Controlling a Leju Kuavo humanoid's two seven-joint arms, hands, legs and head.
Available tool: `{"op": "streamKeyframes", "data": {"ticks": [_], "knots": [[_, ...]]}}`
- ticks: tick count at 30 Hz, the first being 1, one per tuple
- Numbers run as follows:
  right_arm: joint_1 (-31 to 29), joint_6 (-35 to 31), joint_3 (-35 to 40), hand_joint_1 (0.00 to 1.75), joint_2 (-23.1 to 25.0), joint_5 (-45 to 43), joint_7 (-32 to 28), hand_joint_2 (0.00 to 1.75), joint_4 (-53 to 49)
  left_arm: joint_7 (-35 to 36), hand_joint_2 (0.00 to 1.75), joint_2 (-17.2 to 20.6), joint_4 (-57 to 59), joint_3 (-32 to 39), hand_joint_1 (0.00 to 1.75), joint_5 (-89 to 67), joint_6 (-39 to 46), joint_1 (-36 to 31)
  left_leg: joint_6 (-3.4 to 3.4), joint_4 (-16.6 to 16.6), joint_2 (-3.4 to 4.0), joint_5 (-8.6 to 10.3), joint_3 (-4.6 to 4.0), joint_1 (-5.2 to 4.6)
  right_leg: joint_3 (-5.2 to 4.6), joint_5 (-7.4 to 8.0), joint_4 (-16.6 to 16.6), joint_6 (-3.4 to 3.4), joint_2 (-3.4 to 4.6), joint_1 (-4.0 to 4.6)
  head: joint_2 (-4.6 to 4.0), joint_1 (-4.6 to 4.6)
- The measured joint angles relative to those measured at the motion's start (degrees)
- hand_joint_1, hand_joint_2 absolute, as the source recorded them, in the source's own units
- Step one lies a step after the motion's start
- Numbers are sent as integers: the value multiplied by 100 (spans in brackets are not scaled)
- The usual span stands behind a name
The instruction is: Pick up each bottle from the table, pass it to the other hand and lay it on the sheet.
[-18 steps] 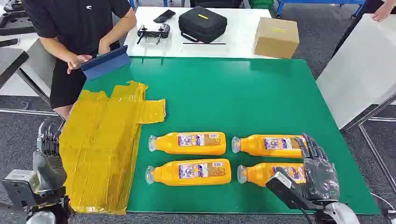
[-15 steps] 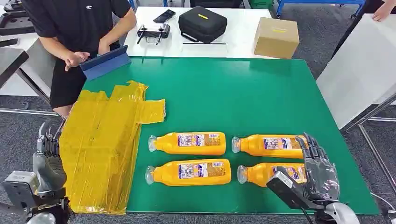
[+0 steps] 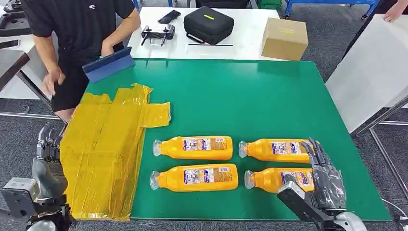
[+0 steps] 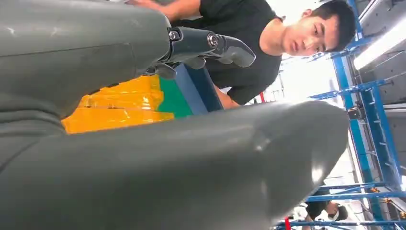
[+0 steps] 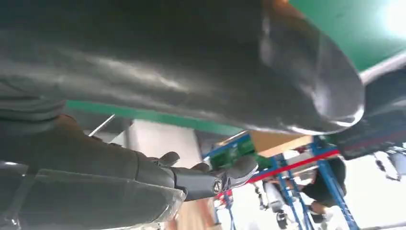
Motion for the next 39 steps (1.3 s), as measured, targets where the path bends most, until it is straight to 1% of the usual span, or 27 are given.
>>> {"op": "streamKeyframes", "data": {"ticks": [3,5,7,9,10,12,20,21,28,34,39], "knots": [[29,65,6,0,57,-610,-323,0,-83,0,0,0,0,-43,0,37,-91,6,0,0,0,0,0,0,-1,0,0,0,0,0,0,0],[22,129,88,0,118,-861,-472,0,-155,13,0,0,2,-149,0,68,-230,2,0,0,1,0,-1,0,0,0,0,0,0,0,0,0],[-24,175,281,0,164,-889,-459,0,-190,88,0,0,31,-317,0,103,-365,-49,0,0,1,0,0,0,-2,0,0,0,0,0,0,-2],[-129,223,503,0,186,-848,-321,0,-190,232,0,0,142,-527,0,39,-464,-151,0,0,-1,1,1,0,-3,0,0,0,-1,0,0,-2],[-190,225,591,0,192,-832,-273,0,-190,306,0,0,233,-635,0,-15,-472,-216,1,0,-1,1,3,0,-18,0,-1,0,-1,-1,0,2],[-276,219,754,0,194,-795,-190,0,-183,424,0,0,433,-789,0,-83,-472,-369,1,0,-1,2,3,0,-5,1,0,0,-1,0,0,0],[-304,162,1014,0,131,-685,-124,0,-170,501,0,18,907,-1005,0,-190,-452,-743,4,1,-2,4,0,-1,5,4,1,2,-2,1,0,0],[-305,140,1032,0,105,-620,-85,175,-166,503,0,22,931,-1016,0,-199,-452,-775,3,1,-1,4,-1,-1,5,4,1,2,-1,1,0,2],[-239,131,1084,0,-112,-344,313,175,-120,531,0,77,1075,-1019,0,-194,-396,-906,2,1,-1,2,-1,-2,2,3,0,1,-1,1,0,2],[222,230,1071,0,-354,240,693,175,-275,474,0,146,1104,-866,0,-46,-216,-827,1,1,-1,-1,-2,-2,1,1,0,1,-1,1,0,0],[496,238,958,0,-535,568,826,175,-402,431,0,170,1106,-697,0,9,-177,-726,0,1,0,-2,-4,-1,-2,0,0,1,0,1,0,0]]}}
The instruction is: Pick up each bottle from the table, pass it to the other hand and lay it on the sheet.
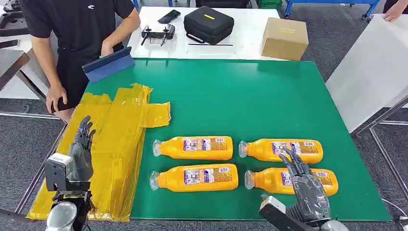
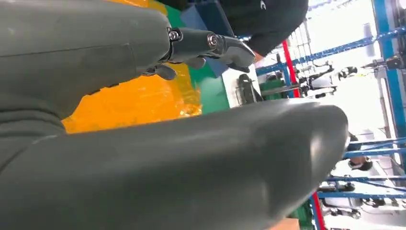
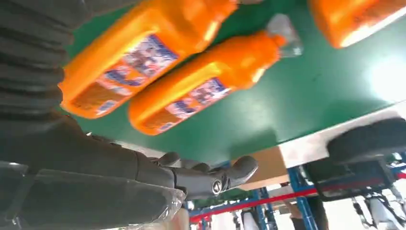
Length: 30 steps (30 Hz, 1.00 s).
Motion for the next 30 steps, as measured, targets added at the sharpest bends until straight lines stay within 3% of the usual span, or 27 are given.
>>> {"op": "streamKeyframes", "data": {"ticks": [19,30], "knots": [[332,83,-363,0,-523,697,404,175,-116,-50,0,4,0,381,0,88,15,142,1,0,0,0,2,0,1,1,-1,1,0,-1,0,2],[143,22,-448,0,-649,1441,612,175,0,-120,0,4,0,402,0,155,13,164,1,0,1,1,3,0,3,1,0,1,0,0,0,0]]}}
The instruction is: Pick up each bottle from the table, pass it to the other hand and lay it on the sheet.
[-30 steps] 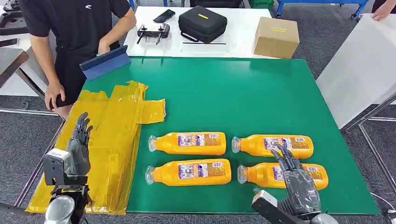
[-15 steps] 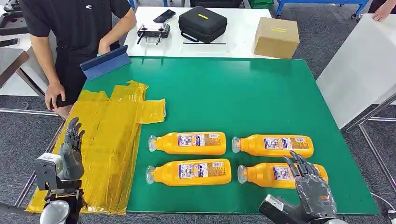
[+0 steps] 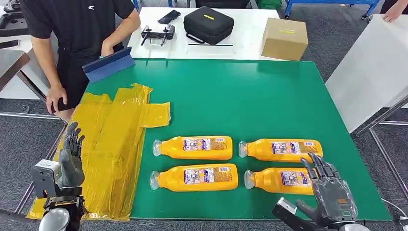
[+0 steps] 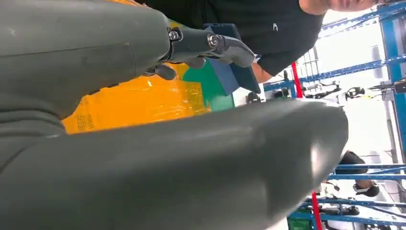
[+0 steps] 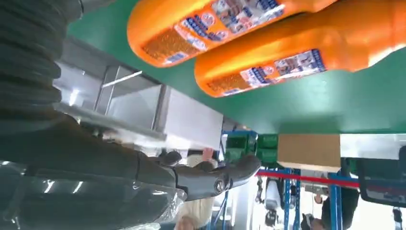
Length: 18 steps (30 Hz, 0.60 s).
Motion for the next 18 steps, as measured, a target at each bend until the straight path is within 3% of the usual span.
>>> {"op": "streamKeyframes", "data": {"ticks": [18], "knots": [[-529,210,-684,0,148,581,57,175,1095,22,0,0,0,-11,0,44,18,-15,0,0,1,0,0,0,-2,0,0,0,0,0,0,-2]]}}
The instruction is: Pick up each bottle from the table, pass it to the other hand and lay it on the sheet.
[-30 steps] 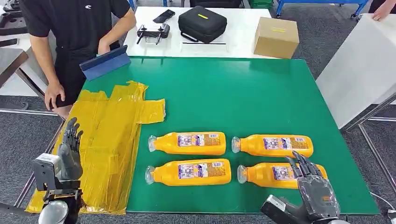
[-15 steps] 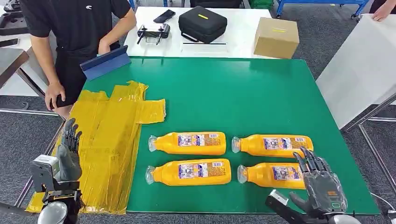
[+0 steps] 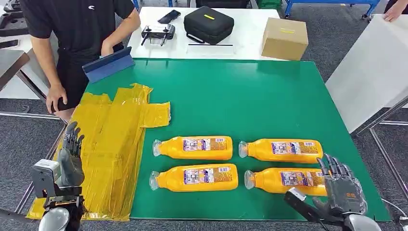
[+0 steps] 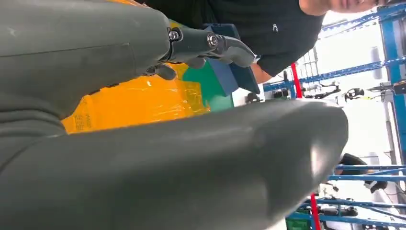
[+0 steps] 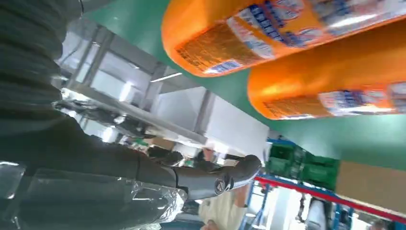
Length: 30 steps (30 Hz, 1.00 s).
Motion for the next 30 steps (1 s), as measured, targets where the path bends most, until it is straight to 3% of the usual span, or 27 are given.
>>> {"op": "streamKeyframes", "data": {"ticks": [12,30], "knots": [[-238,247,-545,0,251,164,-376,175,476,83,0,-11,26,-35,0,-28,-44,-149,0,0,1,0,-1,0,0,0,0,0,0,0,0,2],[-726,149,-503,0,381,110,-492,175,1340,96,0,-33,61,-52,0,-44,-66,-265,0,0,0,0,-1,0,2,1,1,0,0,0,0,0]]}}
